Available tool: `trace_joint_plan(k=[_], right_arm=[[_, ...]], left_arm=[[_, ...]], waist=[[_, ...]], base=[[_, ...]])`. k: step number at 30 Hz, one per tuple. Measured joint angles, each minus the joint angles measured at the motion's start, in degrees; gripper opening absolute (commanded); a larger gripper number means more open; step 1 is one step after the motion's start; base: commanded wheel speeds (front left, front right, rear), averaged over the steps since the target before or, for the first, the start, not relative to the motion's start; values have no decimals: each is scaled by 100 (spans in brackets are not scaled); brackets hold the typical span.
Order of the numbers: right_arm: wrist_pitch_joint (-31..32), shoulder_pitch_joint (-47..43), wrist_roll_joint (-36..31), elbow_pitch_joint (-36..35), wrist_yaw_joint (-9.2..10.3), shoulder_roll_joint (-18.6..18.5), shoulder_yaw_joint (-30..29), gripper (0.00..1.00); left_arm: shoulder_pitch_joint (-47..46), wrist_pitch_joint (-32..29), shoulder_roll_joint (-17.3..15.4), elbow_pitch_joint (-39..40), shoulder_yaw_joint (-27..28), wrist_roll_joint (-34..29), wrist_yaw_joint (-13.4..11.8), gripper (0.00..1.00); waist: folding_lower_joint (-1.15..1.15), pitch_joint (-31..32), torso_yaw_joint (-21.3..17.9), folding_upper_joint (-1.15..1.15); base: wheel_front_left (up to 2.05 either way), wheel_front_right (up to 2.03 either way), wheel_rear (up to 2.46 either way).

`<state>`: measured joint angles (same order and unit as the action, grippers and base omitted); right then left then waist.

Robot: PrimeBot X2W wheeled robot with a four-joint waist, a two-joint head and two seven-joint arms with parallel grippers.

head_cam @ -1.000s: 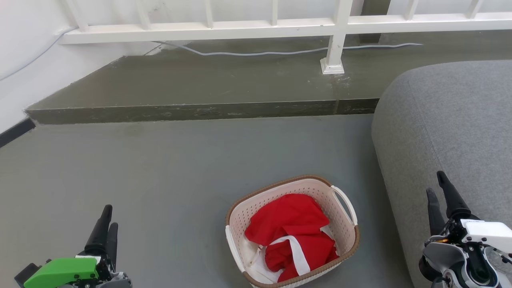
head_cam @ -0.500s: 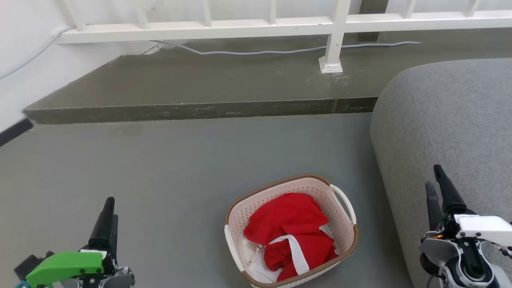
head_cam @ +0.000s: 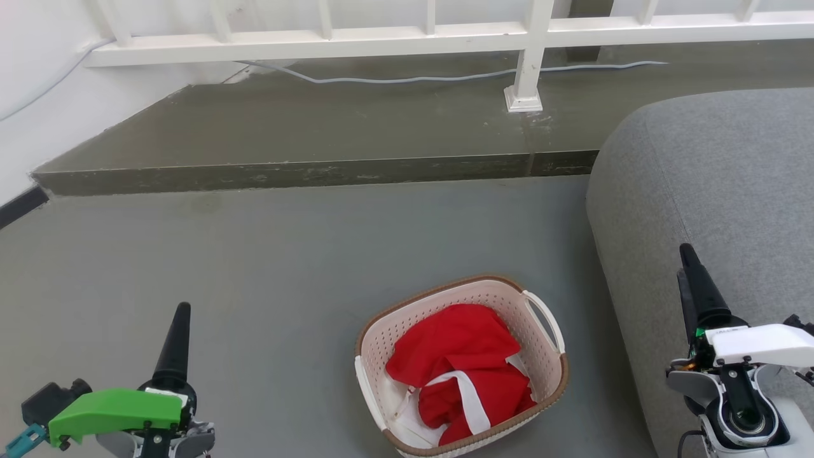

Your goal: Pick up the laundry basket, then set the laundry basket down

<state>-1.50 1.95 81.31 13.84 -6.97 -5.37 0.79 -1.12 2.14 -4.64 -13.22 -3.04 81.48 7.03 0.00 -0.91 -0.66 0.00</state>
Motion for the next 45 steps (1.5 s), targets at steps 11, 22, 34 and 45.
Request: trace_joint_plan(k=[11,22,34,45], right_arm=[[-222,116,-1055,0,0,-289,435,100],[-419,248,-2107,-3,0,-356,601,100],[-635,348,-3142,-16,51,-364,765,100],[-816,374,-4002,-14,51,-353,896,100]], left_arm=[[-24,199,-30,104,-65,-1056,0,100],[-101,376,-58,252,-132,-2409,-33,100],[-132,604,4,337,-256,-3477,-58,100],[-140,809,53,456,-275,-4422,-100,100]], waist=[[0,-31,-10,0],[0,-68,-22,0],[0,-98,-40,0],[0,-115,-46,0]], base=[[0,0,0],[0,0,0],[0,0,0],[0,0,0]])
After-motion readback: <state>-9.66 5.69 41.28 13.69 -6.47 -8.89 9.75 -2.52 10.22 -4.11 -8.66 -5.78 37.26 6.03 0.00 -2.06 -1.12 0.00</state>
